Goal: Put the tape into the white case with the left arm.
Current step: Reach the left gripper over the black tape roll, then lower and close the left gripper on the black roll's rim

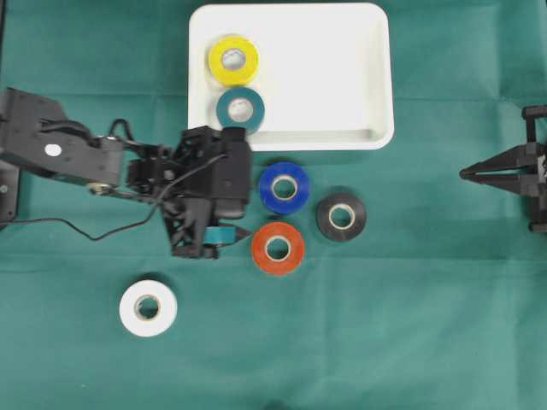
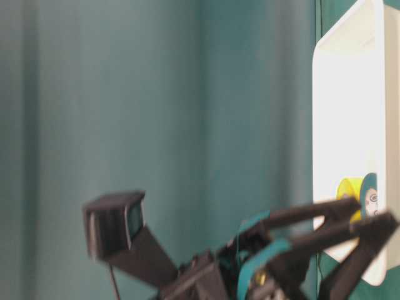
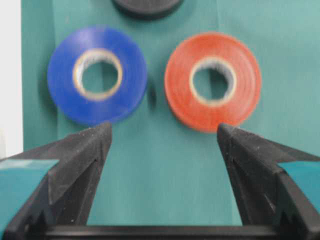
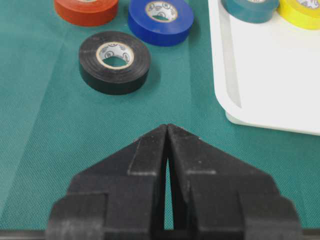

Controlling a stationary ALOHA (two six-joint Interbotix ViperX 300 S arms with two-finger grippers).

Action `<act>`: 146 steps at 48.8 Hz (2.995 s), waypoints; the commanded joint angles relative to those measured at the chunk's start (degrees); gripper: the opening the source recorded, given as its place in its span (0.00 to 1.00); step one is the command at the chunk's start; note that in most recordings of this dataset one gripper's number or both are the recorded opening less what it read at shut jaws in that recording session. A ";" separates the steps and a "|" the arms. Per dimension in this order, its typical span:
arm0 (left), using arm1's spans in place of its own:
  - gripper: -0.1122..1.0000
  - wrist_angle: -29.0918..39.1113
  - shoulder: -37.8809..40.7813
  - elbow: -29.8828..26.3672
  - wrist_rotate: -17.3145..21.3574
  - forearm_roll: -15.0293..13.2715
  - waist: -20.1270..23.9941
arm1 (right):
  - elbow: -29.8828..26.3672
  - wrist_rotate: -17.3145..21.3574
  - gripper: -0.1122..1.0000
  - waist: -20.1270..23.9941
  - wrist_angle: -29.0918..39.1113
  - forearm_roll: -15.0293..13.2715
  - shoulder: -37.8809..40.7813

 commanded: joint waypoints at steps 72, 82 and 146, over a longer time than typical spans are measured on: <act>0.86 5.98 22.76 -28.56 0.26 0.18 4.66 | -0.53 0.09 0.02 -0.09 -0.62 0.00 0.26; 0.86 5.98 24.26 -28.92 0.26 0.18 4.83 | -0.44 0.09 0.02 -0.09 -0.62 0.00 0.35; 0.32 10.46 28.48 -33.84 0.35 0.18 4.57 | -0.09 0.09 0.02 -0.09 -1.05 0.00 0.26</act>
